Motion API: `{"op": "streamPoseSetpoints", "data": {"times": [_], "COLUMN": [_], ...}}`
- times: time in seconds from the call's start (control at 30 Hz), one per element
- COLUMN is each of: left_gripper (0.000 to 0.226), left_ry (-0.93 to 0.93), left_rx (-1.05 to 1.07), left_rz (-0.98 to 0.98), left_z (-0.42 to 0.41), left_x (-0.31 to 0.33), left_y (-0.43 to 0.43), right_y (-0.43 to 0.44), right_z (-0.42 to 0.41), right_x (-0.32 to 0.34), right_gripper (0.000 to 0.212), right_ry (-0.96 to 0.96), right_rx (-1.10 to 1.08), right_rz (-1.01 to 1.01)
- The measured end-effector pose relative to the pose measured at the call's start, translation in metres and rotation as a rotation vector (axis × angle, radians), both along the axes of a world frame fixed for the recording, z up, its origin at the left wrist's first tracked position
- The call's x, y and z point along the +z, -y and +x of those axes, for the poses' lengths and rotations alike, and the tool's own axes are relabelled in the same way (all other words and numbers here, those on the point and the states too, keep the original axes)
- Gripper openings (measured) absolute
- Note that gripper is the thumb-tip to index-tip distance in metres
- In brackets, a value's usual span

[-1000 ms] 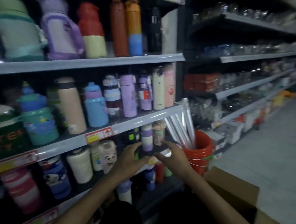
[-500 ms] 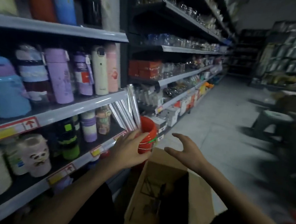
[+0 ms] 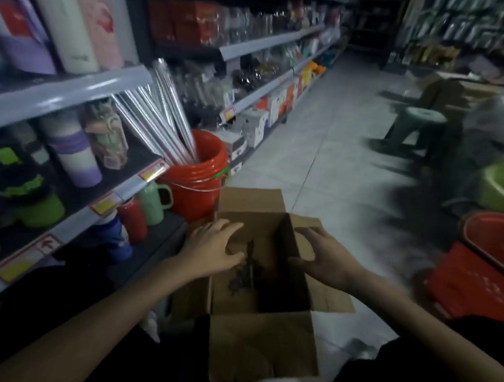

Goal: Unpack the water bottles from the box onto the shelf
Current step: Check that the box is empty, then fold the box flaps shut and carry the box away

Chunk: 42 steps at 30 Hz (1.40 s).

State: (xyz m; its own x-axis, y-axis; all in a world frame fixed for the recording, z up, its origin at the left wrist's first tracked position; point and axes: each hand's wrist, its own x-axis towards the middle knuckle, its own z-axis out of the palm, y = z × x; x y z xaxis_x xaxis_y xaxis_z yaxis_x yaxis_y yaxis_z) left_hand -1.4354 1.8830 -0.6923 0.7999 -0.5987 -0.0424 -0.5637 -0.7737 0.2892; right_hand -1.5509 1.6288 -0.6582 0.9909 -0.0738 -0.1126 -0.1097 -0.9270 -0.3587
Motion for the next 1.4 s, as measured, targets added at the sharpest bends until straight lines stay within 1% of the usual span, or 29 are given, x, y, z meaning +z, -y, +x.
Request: {"op": "streamPoseSetpoints", "data": {"times": [0.1, 0.2, 0.3, 0.37, 0.5, 0.53, 0.6, 0.63, 0.8, 0.87, 0.97, 1.03, 1.13, 1.2, 1.23, 1.3, 1.37, 1.4], "left_gripper": [0.072, 0.07, 0.069, 0.071, 0.092, 0.098, 0.111, 0.114, 0.116, 0.111, 0.094, 0.083, 0.062, 0.045, 0.042, 0.051, 0.059, 0.068], "left_ry": [-0.109, -0.137, -0.129, -0.096, -0.022, -0.003, 0.032, 0.051, 0.034, 0.013, 0.003, -0.005, -0.135, -0.234, -0.333, -0.54, -0.637, -0.708], "left_rx": [0.009, -0.026, -0.156, -0.242, -0.423, -0.451, -0.502, -0.531, -0.654, -0.709, -0.759, -0.729, -0.574, -0.388, -0.25, 0.009, 0.144, 0.189], "left_rz": [-0.008, 0.081, 0.254, 0.35, 0.698, 0.751, 0.762, 0.745, 0.697, 0.688, 0.592, 0.472, 0.126, -0.065, -0.119, -0.167, -0.108, -0.066], "left_z": [-0.005, -0.017, -0.034, -0.046, -0.054, -0.052, -0.046, -0.042, -0.031, -0.03, -0.032, -0.038, -0.052, -0.059, -0.062, -0.065, -0.067, -0.067], "left_x": [-0.04, -0.086, -0.131, -0.154, -0.194, -0.202, -0.211, -0.214, -0.22, -0.221, -0.228, -0.231, -0.23, -0.227, -0.225, -0.224, -0.229, -0.231], "left_y": [0.002, 0.004, 0.011, 0.013, -0.004, -0.009, -0.015, -0.016, -0.007, -0.005, -0.004, -0.003, -0.003, -0.001, 0.002, 0.007, 0.009, 0.009], "right_y": [0.007, 0.013, 0.018, 0.017, 0.012, 0.012, 0.01, 0.008, 0.005, 0.009, 0.017, 0.023, 0.029, 0.031, 0.032, 0.034, 0.036, 0.036], "right_z": [-0.002, -0.006, -0.01, -0.014, -0.023, -0.027, -0.033, -0.035, -0.045, -0.046, -0.042, -0.037, -0.03, -0.026, -0.024, -0.021, -0.024, -0.027], "right_x": [-0.035, -0.076, -0.117, -0.136, -0.158, -0.162, -0.171, -0.174, -0.185, -0.184, -0.176, -0.169, -0.158, -0.149, -0.146, -0.141, -0.141, -0.143], "right_gripper": [0.075, 0.074, 0.074, 0.071, 0.068, 0.068, 0.07, 0.071, 0.077, 0.077, 0.068, 0.056, 0.032, 0.023, 0.023, 0.025, 0.027, 0.029], "right_ry": [-0.122, -0.263, -0.381, -0.405, -0.415, -0.413, -0.422, -0.436, -0.5, -0.501, -0.518, -0.517, -0.464, -0.379, -0.296, -0.111, 0.041, 0.084], "right_rx": [0.049, 0.164, 0.27, 0.337, 0.38, 0.382, 0.392, 0.403, 0.42, 0.41, 0.372, 0.332, 0.245, 0.142, 0.083, -0.003, -0.019, -0.017], "right_rz": [-0.076, -0.194, -0.318, -0.351, -0.293, -0.299, -0.318, -0.324, -0.311, -0.311, -0.312, -0.304, -0.305, -0.255, -0.226, -0.193, -0.208, -0.225]}}
